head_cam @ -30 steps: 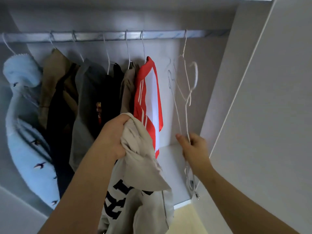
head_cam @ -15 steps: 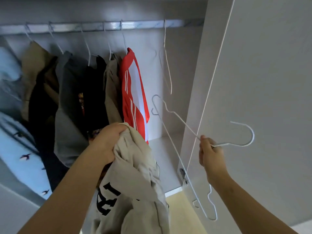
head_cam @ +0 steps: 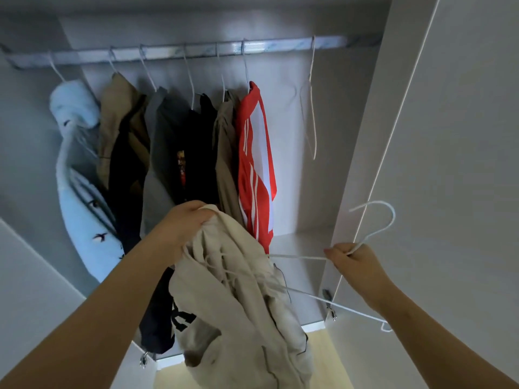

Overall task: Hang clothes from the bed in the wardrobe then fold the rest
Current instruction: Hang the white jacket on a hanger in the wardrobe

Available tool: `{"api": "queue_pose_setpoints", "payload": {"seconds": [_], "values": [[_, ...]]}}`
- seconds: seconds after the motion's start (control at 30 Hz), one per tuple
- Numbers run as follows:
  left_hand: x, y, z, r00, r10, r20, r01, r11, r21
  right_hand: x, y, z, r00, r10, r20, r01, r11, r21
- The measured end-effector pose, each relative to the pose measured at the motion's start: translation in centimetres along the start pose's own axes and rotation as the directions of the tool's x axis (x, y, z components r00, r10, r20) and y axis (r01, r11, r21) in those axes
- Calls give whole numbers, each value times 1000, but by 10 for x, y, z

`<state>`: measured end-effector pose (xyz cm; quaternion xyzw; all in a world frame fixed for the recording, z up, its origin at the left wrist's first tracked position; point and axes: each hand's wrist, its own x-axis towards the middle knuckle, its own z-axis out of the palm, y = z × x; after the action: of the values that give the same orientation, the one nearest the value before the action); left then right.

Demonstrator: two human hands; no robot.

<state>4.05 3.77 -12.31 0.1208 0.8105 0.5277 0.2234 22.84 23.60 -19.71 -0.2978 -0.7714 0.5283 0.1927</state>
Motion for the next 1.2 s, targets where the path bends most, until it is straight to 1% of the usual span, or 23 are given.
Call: {"api": "queue_pose_setpoints", "payload": {"seconds": [0.17,0.23,0.3,0.33,0.37,0.43,0.5,0.53,0.6,0.63,0.67,0.7,0.73,0.77,0.8,0.83,0.87,0.9,0.93,1.0,1.07,1.13,1.2], "values": [[-8,2,21,997,72,-7,-72,997,38,-4,-19,26,997,-47,59,50,997,-60],[-11,2,32,998,68,-11,-68,998,11,-7,-20,40,995,-44,88,54,993,-110],[-19,2,46,997,83,6,-83,995,-53,-9,-20,59,993,-34,109,42,996,-74],[-24,1,54,995,94,40,-89,989,-120,-10,-22,67,993,-36,115,41,999,-36],[-30,0,60,990,95,106,-73,978,-194,-10,-23,73,992,-33,122,33,999,2],[-40,-4,65,952,130,276,-58,965,-254,-5,-24,79,992,-23,127,8,993,114],[-44,-6,59,899,163,407,-75,972,-224,-2,-25,77,992,7,124,-35,974,224],[-46,-6,53,870,171,462,-88,977,-195,-2,-26,74,993,18,121,-48,968,247],[-43,-8,44,844,219,491,-188,976,-111,0,-27,70,997,10,77,-28,971,236],[-41,-10,41,839,271,471,-289,957,-37,1,-28,69,999,-2,51,-10,973,231],[-39,-12,40,833,354,425,-414,908,56,2,-29,68,999,-11,30,4,973,230],[-37,-14,39,816,446,369,-538,818,202,2,-31,67,1000,-20,20,15,971,239],[-35,-15,38,776,529,342,-629,677,381,3,-33,66,999,-31,24,24,968,251],[-33,-18,38,726,595,344,-673,511,535,3,-35,65,998,-51,36,39,964,263],[-28,-23,39,679,633,371,-694,389,606,3,-38,64,996,-76,51,59,960,274],[-25,-26,39,679,620,393,-691,356,629,2,-41,64,992,-104,67,81,955,284],[-25,-28,41,701,591,398,-681,390,620,1,-45,64,988,-130,78,103,954,281],[-24,-31,42,730,571,376,-661,448,602,1,-49,63,985,-154,80,129,957,261],[-22,-33,44,739,580,344,-653,488,580,1,-53,61,982,-173,76,153,964,219],[-19,-34,45,733,623,273,-655,537,532,2,-59,57,977,-205,65,194,971,137],[-16,-34,42,738,642,209,-649,589,481,3,-64,53,968,-248,50,240,963,124],[-15,-30,43,747,639,182,-642,622,449,2,-65,51,946,-323,-31,324,942,90],[-14,-26,44,760,633,145,-625,653,428,-2,-64,49,891,-421,-171,441,892,103]]}}
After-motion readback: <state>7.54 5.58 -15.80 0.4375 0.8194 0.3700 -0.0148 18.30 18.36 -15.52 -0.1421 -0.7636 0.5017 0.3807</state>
